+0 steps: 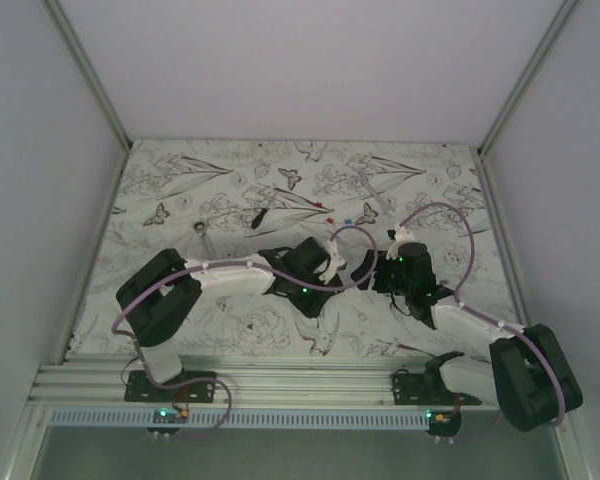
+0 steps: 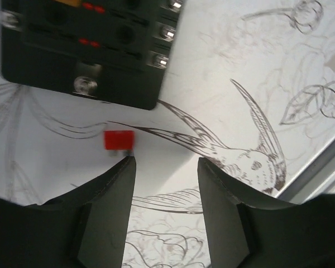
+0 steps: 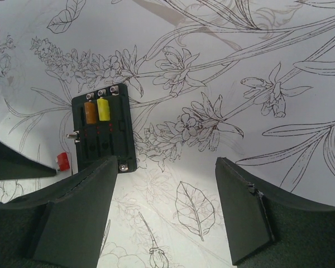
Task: Snap on the fuse box
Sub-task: Pick up the fuse from the center of the board.
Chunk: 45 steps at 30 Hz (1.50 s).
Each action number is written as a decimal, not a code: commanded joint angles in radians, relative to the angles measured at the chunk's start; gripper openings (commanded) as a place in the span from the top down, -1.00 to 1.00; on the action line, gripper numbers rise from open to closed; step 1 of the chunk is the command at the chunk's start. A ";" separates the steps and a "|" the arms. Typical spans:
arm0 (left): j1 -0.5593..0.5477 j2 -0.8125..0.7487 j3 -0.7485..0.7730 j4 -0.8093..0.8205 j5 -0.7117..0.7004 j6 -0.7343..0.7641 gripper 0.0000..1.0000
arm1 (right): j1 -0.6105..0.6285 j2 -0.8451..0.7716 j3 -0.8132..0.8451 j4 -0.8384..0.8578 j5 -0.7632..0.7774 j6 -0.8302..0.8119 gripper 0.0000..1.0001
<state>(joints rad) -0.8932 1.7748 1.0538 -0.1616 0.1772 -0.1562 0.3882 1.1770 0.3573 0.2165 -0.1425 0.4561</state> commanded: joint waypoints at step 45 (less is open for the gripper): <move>-0.026 0.147 0.188 -0.195 -0.184 0.072 0.32 | -0.020 -0.167 -0.052 -0.029 0.142 -0.007 -0.99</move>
<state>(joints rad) -0.9211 1.8984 1.2430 -0.3157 0.0048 -0.0750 0.3759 1.0161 0.3031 0.1776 -0.0154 0.4522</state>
